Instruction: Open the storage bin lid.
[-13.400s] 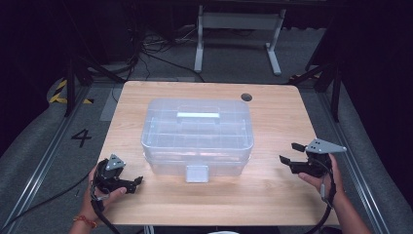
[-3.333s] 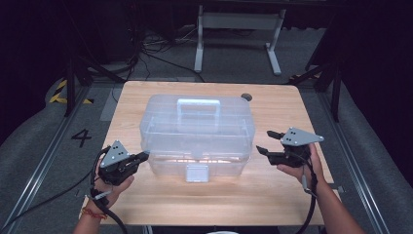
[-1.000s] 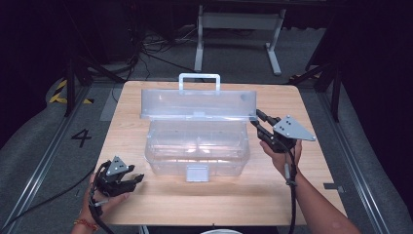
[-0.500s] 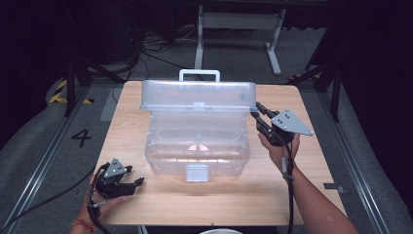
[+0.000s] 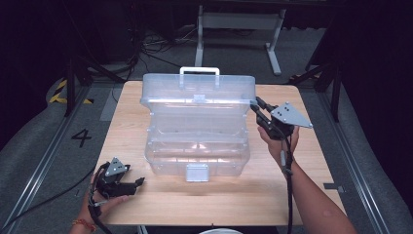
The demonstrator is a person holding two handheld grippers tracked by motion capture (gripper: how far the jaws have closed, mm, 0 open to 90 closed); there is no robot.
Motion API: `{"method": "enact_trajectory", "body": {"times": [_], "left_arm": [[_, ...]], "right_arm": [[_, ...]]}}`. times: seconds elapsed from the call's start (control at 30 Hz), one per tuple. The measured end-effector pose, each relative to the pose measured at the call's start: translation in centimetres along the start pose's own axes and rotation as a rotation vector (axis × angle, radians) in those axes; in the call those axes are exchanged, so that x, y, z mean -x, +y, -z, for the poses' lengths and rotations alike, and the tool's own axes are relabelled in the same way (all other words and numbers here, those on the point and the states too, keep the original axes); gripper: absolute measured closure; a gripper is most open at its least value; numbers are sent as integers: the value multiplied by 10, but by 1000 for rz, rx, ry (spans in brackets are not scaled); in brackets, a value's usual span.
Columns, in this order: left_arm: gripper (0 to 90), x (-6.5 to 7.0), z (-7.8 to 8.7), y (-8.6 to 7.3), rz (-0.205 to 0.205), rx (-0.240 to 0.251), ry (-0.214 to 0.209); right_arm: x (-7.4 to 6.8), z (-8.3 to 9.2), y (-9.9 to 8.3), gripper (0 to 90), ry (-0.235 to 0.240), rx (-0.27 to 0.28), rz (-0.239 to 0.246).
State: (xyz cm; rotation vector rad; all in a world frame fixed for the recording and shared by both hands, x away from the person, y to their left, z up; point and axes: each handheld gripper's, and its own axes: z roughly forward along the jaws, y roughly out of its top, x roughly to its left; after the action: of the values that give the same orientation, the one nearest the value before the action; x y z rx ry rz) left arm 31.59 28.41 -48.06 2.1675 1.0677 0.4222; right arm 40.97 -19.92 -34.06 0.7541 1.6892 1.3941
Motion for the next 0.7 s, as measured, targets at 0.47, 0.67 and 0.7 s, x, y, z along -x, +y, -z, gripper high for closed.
{"method": "enact_trajectory", "body": {"times": [0.47, 0.67, 0.7], "left_arm": [[233, 0, -1, 1, 3, 0, 4], [232, 0, -1, 1, 3, -1, 4], [232, -1, -1, 1, 1, -1, 3]], "right_arm": [[14, -14, 7, 784, 34, -14, -50], [17, -16, 9, 822, 34, -22, -44], [17, -16, 9, 822, 34, -29, -33]]}}
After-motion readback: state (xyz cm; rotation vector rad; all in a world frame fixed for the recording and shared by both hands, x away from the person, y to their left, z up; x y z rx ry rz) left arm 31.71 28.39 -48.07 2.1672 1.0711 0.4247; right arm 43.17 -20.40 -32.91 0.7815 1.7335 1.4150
